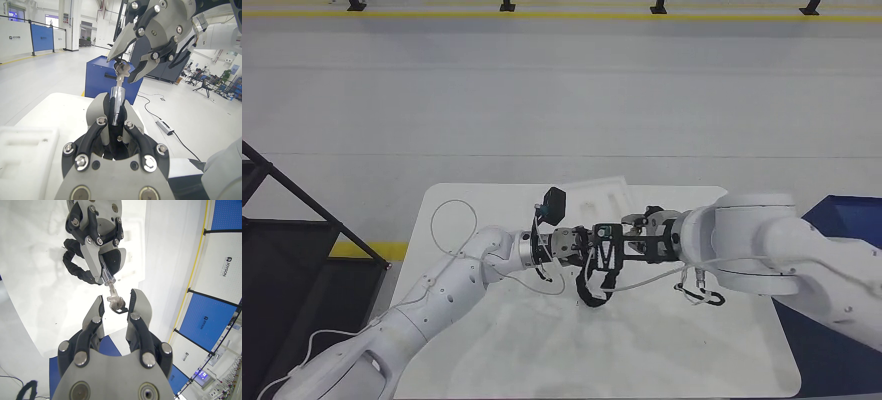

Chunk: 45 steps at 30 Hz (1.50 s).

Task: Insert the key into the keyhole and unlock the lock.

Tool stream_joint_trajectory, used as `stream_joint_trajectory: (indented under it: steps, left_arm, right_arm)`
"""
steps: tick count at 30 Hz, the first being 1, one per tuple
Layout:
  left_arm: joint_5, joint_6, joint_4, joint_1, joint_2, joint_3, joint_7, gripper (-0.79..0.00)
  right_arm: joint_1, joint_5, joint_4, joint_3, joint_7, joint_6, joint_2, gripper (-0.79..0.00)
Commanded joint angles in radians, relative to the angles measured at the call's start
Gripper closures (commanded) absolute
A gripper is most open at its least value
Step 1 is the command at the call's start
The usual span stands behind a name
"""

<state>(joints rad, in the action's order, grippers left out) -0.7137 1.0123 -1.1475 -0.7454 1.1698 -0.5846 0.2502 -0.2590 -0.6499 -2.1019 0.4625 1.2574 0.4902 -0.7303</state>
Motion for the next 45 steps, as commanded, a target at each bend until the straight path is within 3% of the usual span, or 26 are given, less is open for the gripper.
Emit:
stream_joint_trajectory:
  steps: [1, 2, 10, 22, 34, 45]
  left_arm:
    - [0.008, 0.000, -0.002, 0.002, -0.003, 0.005, 0.000, 0.000]
    - [0.010, 0.000, -0.003, 0.004, -0.004, 0.007, 0.000, 0.000]
    - [0.019, 0.000, -0.009, 0.011, -0.010, 0.028, -0.002, 0.000]
    - [-0.026, 0.000, -0.022, 0.024, -0.013, 0.044, 0.046, 0.000]
    - [-0.182, 0.000, -0.025, 0.030, -0.006, 0.039, 0.154, 0.000]
    - [-0.336, -0.001, -0.006, 0.032, 0.009, 0.021, 0.284, 0.000]
  right_arm:
    - [-0.004, -0.005, -0.002, 0.004, -0.006, -0.006, -0.002, -0.031]
    - [-0.006, -0.004, 0.000, 0.008, -0.013, -0.013, -0.003, 0.000]
    - [-0.025, 0.032, 0.015, 0.036, -0.003, -0.078, -0.008, 0.000]
    - [-0.051, 0.258, 0.074, 0.093, 0.044, -0.233, -0.016, 0.000]
    - [-0.097, 0.462, 0.142, 0.162, 0.029, -0.459, -0.020, 0.000]
    - [-0.185, 0.537, 0.157, 0.225, 0.011, -0.653, -0.004, 0.000]
